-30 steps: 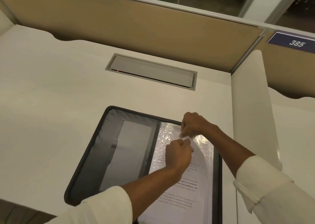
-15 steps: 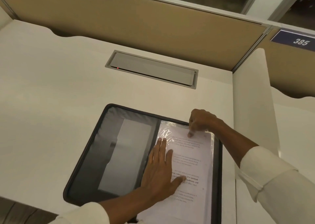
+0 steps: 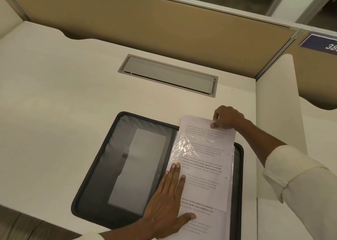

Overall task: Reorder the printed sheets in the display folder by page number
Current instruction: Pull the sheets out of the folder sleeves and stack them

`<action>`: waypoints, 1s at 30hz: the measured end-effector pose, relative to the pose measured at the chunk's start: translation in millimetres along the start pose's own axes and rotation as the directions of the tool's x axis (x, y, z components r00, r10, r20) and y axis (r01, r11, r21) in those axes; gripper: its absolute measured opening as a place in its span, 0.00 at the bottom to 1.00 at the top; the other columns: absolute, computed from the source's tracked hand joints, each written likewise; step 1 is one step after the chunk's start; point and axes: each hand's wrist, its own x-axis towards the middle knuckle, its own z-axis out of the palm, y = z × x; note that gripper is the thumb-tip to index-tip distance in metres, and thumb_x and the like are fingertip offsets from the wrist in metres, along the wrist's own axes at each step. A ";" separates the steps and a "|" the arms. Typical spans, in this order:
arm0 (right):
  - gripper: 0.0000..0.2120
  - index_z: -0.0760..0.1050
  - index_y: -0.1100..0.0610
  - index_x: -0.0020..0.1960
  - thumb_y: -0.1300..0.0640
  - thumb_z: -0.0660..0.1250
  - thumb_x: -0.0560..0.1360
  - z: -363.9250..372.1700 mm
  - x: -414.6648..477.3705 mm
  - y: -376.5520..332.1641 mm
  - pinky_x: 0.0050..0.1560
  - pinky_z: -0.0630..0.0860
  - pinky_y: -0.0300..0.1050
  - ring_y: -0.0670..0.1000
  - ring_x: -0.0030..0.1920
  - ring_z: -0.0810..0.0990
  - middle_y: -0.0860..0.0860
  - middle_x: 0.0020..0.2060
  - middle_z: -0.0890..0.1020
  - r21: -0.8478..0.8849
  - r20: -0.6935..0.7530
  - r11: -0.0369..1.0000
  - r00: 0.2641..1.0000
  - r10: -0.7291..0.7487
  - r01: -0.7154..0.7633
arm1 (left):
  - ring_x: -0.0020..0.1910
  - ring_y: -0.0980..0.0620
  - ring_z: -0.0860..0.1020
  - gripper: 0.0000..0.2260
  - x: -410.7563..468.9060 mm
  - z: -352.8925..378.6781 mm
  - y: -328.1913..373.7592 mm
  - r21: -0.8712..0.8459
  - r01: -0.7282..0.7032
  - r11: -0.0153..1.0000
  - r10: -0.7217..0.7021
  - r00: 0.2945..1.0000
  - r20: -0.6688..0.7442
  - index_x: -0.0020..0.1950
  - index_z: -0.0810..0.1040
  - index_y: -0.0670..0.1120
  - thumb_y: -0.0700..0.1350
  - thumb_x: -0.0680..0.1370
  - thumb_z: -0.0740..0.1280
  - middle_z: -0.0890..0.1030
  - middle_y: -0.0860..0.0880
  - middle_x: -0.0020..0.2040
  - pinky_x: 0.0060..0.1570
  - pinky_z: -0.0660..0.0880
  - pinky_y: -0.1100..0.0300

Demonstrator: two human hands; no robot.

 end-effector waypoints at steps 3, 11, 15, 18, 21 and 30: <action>0.14 0.78 0.51 0.48 0.46 0.80 0.73 -8.0 6.2 4.7 0.50 0.74 0.50 0.54 0.50 0.78 0.50 0.50 0.81 0.032 -0.105 0.999 0.994 0.009 -0.005 | 0.82 0.50 0.29 0.50 -0.8 0.7 -1.9 -0.011 -0.019 1.000 0.019 1.000 -0.018 0.82 0.28 0.55 0.79 0.77 0.54 0.28 0.51 0.83 0.80 0.35 0.42; 0.10 0.79 0.52 0.48 0.49 0.78 0.75 -48.4 19.1 13.6 0.50 0.73 0.51 0.60 0.51 0.79 0.55 0.51 0.83 0.084 -0.342 0.996 0.938 0.057 -0.030 | 0.85 0.41 0.45 0.52 2.9 13.5 -9.7 0.099 -0.056 0.994 0.064 0.995 -0.078 0.87 0.48 0.43 0.79 0.77 0.55 0.45 0.41 0.87 0.78 0.60 0.38; 0.08 0.78 0.50 0.48 0.49 0.76 0.76 -87.1 20.1 14.9 0.50 0.76 0.53 0.63 0.53 0.81 0.57 0.50 0.85 0.083 -0.523 0.996 0.853 0.012 0.036 | 0.82 0.38 0.61 0.51 6.2 15.3 -10.6 0.162 -0.048 0.986 0.064 0.994 -0.093 0.85 0.58 0.42 0.80 0.76 0.55 0.54 0.39 0.86 0.71 0.73 0.40; 0.07 0.81 0.54 0.53 0.53 0.74 0.78 -115.3 17.9 15.0 0.46 0.75 0.52 0.63 0.49 0.82 0.58 0.47 0.86 0.026 -0.659 0.991 0.748 -0.084 0.135 | 0.82 0.37 0.62 0.50 9.1 16.5 -11.1 0.199 -0.053 0.979 0.075 0.992 -0.103 0.85 0.59 0.42 0.79 0.76 0.54 0.56 0.39 0.85 0.69 0.75 0.40; 0.07 0.84 0.56 0.54 0.53 0.72 0.80 -137.6 12.6 9.8 0.41 0.76 0.51 0.63 0.43 0.83 0.60 0.44 0.87 -0.050 -0.753 0.969 0.628 -0.195 0.240 | 0.83 0.37 0.59 0.50 10.3 19.4 -12.6 0.216 -0.055 0.975 0.076 0.993 -0.092 0.85 0.59 0.42 0.79 0.77 0.54 0.56 0.39 0.85 0.69 0.75 0.39; 0.04 0.85 0.55 0.50 0.55 0.75 0.78 -161.2 -29.6 -57.4 0.43 0.82 0.49 0.54 0.42 0.84 0.51 0.45 0.85 0.204 -0.818 0.845 0.561 -0.131 0.495 | 0.85 0.39 0.41 0.49 7.0 9.5 -8.0 0.181 -0.048 0.982 0.049 0.999 -0.001 0.86 0.40 0.45 0.77 0.79 0.51 0.35 0.43 0.86 0.79 0.51 0.34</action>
